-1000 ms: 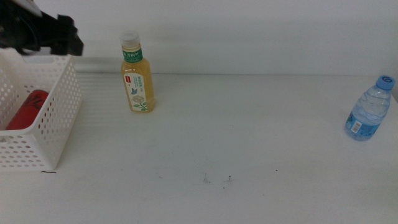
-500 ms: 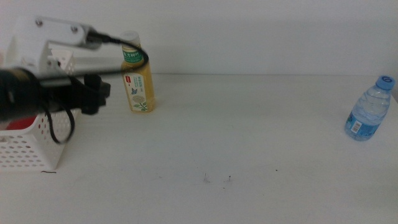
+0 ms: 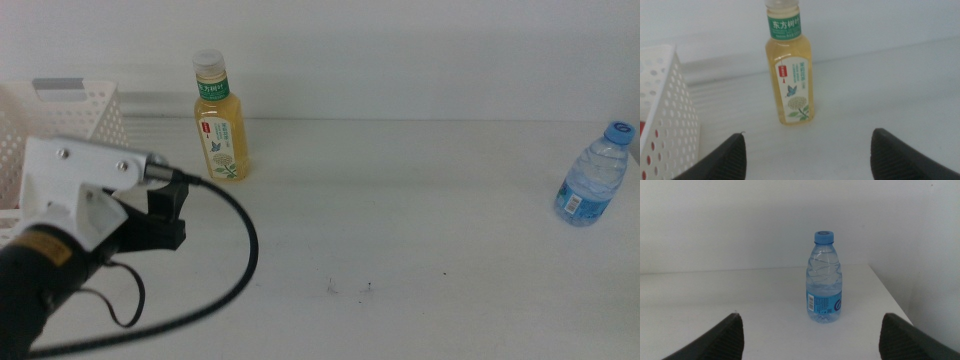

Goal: Use arms to grab the bottles and put them into the dustbin to the left of the table.

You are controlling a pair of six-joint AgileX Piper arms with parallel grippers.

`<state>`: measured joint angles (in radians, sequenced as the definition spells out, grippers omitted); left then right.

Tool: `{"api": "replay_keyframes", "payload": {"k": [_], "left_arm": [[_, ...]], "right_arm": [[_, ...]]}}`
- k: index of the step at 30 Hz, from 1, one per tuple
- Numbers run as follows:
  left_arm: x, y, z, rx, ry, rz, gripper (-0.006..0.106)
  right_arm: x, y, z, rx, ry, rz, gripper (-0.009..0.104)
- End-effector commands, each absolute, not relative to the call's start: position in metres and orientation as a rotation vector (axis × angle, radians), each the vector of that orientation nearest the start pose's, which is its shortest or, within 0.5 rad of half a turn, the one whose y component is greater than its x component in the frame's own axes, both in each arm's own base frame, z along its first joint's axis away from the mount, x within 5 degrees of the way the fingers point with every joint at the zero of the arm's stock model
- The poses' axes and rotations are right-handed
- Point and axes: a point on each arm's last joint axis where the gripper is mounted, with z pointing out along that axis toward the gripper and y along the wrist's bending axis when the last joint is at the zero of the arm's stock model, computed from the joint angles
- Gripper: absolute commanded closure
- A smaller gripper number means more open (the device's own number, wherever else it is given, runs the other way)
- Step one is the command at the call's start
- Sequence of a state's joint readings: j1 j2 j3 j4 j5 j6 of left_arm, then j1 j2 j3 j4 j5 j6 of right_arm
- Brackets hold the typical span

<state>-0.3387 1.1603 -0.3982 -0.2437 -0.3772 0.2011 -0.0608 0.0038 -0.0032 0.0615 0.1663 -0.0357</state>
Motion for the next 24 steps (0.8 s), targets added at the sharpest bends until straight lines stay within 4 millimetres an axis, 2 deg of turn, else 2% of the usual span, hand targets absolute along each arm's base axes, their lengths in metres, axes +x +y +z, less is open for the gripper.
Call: {"api": "replay_keyframes", "payload": {"k": [1,9,17,24], "left_arm": [[0.202,-0.062,0.228,0.177,1.785,-0.179,0.020],[0.191,-0.058,0.214,0.199,1.752,-0.162,0.020],[0.176,-0.051,0.206,0.207,1.641,-0.137,0.020],[0.174,-0.052,0.205,0.196,1.634,-0.164,0.020]], "right_arm": [[0.056,-0.003,0.199,0.053,1.640,-0.029,0.002],[0.056,-0.003,0.199,0.053,1.640,-0.029,0.002],[0.056,-0.003,0.199,0.053,1.640,-0.029,0.002],[0.056,-0.003,0.199,0.053,1.640,-0.029,0.002]]}}
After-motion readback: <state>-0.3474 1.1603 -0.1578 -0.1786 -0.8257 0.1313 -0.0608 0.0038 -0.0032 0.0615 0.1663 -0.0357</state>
